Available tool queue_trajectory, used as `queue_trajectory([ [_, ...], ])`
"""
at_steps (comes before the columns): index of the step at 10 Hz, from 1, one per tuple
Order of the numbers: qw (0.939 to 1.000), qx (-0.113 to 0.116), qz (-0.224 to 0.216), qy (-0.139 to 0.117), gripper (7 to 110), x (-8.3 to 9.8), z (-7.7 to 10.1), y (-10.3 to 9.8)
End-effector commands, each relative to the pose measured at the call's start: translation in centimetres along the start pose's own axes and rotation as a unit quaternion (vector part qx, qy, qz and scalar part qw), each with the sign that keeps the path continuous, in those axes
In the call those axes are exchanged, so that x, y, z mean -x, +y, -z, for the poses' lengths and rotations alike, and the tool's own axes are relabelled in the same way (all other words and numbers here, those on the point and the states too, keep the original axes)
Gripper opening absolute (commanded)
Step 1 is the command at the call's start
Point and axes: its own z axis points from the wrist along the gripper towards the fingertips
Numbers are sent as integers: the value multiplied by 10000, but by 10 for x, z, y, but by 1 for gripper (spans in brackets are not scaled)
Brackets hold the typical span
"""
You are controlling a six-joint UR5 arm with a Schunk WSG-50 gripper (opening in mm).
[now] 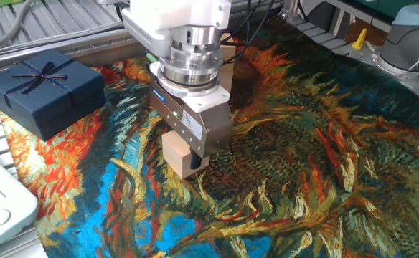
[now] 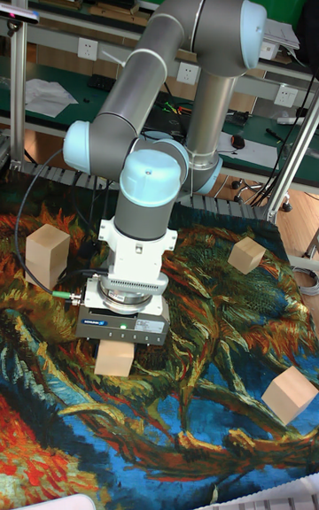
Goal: Stack the blocks in a vertical line of five
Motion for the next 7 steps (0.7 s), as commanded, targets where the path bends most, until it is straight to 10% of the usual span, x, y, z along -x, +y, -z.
queue_trajectory([
  [1, 10000, -8, -75, -4, 22, 1, 2, -1],
  [7, 9996, 282, -63, -29, 22, 3, 26, 15],
])
